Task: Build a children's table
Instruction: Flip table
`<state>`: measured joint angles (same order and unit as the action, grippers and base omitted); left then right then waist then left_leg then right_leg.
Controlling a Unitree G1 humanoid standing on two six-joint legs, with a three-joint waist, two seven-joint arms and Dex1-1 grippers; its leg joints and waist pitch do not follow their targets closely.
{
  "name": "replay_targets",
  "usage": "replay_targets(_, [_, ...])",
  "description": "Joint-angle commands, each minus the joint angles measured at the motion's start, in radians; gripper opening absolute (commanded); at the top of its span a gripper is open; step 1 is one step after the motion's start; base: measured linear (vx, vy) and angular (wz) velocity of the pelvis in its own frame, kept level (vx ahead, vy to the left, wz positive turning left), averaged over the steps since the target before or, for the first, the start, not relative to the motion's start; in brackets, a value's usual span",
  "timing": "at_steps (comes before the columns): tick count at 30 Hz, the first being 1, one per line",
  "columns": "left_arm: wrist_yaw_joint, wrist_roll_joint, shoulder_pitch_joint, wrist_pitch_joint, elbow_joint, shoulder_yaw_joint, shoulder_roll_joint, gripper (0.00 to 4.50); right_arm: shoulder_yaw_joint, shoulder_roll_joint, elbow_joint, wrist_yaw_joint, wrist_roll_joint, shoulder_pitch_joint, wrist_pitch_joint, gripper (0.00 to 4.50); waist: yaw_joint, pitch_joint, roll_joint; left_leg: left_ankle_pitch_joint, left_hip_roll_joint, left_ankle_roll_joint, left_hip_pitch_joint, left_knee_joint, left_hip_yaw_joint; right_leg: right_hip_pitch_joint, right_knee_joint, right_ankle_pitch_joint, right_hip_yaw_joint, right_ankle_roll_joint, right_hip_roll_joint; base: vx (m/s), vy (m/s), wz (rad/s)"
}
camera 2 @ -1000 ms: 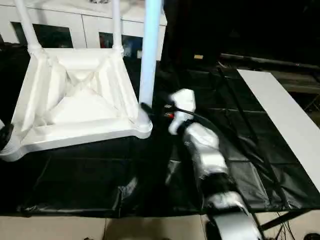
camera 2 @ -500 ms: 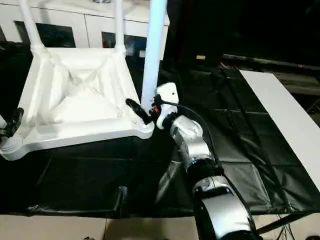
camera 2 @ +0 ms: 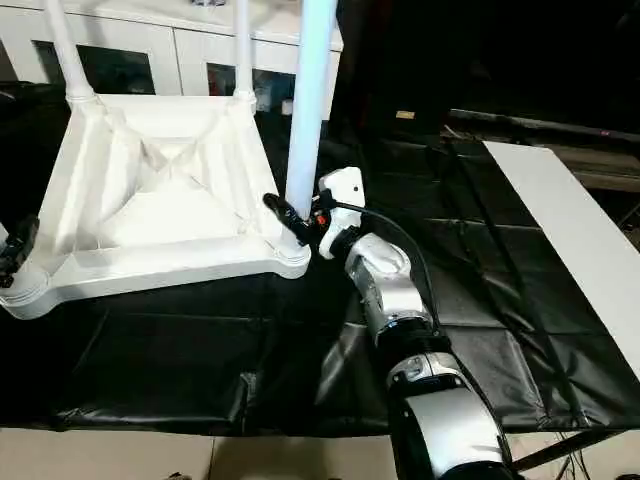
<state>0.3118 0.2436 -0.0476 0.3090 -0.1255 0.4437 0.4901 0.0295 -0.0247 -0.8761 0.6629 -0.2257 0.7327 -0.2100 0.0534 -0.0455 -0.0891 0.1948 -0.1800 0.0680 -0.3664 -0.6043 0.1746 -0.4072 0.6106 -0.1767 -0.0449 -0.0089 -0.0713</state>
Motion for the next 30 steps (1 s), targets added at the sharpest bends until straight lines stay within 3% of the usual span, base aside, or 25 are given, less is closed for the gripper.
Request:
replay_targets(1, [0.010, 0.017, -0.010, 0.020, -0.023, -0.038, -0.014, 2.80, 0.001, -0.007, 0.021, 0.022, -0.009, -0.015, -0.001, 2.15, 0.001, 0.055, 0.038, 0.250, -0.048, -0.007, 0.019, 0.088, -0.013, 0.037, -0.049, -0.119, 0.039, -0.221, -0.056, 0.000, 0.000, 0.00])
replay_targets(9, [0.023, 0.006, -0.037, 0.014, -0.014, -0.086, -0.023, 2.23, -0.004, -0.025, 0.181, 0.038, -0.030, -0.102, 0.056, 1.77, 0.011, 0.053, 0.028, 0.265, -0.048, 0.002, 0.020, 0.091, -0.013, 0.036, -0.055, -0.156, 0.040, -0.190, -0.054, 0.000, 0.000, 0.00])
replay_targets(14, [0.024, -0.005, -0.068, 0.015, 0.003, -0.110, -0.027, 2.01, -0.017, -0.048, 0.324, 0.050, -0.041, -0.189, 0.107, 1.75, 0.030, 0.052, 0.032, 0.279, -0.050, 0.018, 0.028, 0.093, -0.013, 0.029, -0.059, -0.167, 0.041, -0.162, -0.053, 0.000, 0.000, 0.00])
replay_targets(21, [0.013, -0.019, -0.068, 0.020, -0.012, -0.128, -0.032, 1.97, -0.049, -0.086, 0.706, -0.006, -0.065, -0.396, 0.246, 1.75, 0.039, 0.052, 0.042, 0.271, -0.048, 0.030, 0.024, 0.097, -0.016, 0.037, -0.059, -0.136, 0.041, -0.139, -0.052, 0.000, 0.000, 0.00])
replay_targets(22, [0.010, -0.017, -0.059, 0.025, -0.026, -0.126, -0.033, 1.97, -0.049, -0.088, 0.770, -0.022, -0.074, -0.428, 0.277, 1.75, 0.040, 0.051, 0.039, 0.275, -0.048, 0.031, 0.022, 0.098, -0.017, 0.039, -0.061, -0.142, 0.041, -0.135, -0.052, 0.000, 0.000, 0.00])
replay_targets(24, [-0.003, -0.021, -0.030, 0.035, -0.065, -0.126, -0.042, 1.97, -0.056, -0.098, 0.945, -0.063, -0.089, -0.520, 0.352, 1.75, 0.038, 0.047, 0.047, 0.300, -0.049, 0.038, 0.018, 0.101, -0.020, 0.038, -0.063, -0.175, 0.042, -0.128, -0.054, 0.000, 0.000, 0.00])
replay_targets(25, [-0.004, -0.021, -0.026, 0.035, -0.070, -0.126, -0.044, 1.97, -0.058, -0.099, 0.965, -0.066, -0.090, -0.531, 0.359, 1.75, 0.039, 0.048, 0.043, 0.312, -0.050, 0.038, 0.020, 0.102, -0.019, 0.039, -0.068, -0.190, 0.042, -0.124, -0.053, 0.000, 0.000, 0.00])
replay_targets(27, [-0.013, -0.021, -0.014, 0.039, -0.091, -0.125, -0.051, 1.97, -0.063, -0.102, 1.028, -0.082, -0.085, -0.570, 0.386, 1.75, 0.032, 0.042, 0.045, 0.370, -0.048, 0.043, 0.020, 0.103, -0.021, 0.032, -0.077, -0.278, 0.042, -0.109, -0.054, 0.000, 0.000, 0.00])
replay_targets(28, [-0.018, -0.020, -0.007, 0.042, -0.103, -0.125, -0.054, 1.97, -0.061, -0.102, 1.054, -0.093, -0.085, -0.585, 0.401, 1.75, 0.030, 0.042, 0.053, 0.383, -0.048, 0.047, 0.020, 0.104, -0.024, 0.031, -0.077, -0.294, 0.042, -0.108, -0.055, 0.000, 0.000, 0.00])
replay_targets(29, [-0.020, -0.019, 0.001, 0.046, -0.117, -0.125, -0.057, 1.97, -0.060, -0.101, 1.072, -0.102, -0.085, -0.596, 0.410, 1.75, 0.026, 0.041, 0.047, 0.391, -0.048, 0.046, 0.018, 0.104, -0.024, 0.032, -0.081, -0.316, 0.043, -0.101, -0.056, 0.000, 0.000, 0.00])
replay_targets(30, [-0.024, -0.021, 0.014, 0.054, -0.137, -0.127, -0.058, 1.97, -0.059, -0.103, 1.093, -0.112, -0.087, -0.609, 0.422, 1.75, 0.022, 0.040, 0.050, 0.398, -0.048, 0.046, 0.017, 0.102, -0.024, 0.030, -0.083, -0.324, 0.043, -0.099, -0.056, 0.000, 0.000, 0.00])
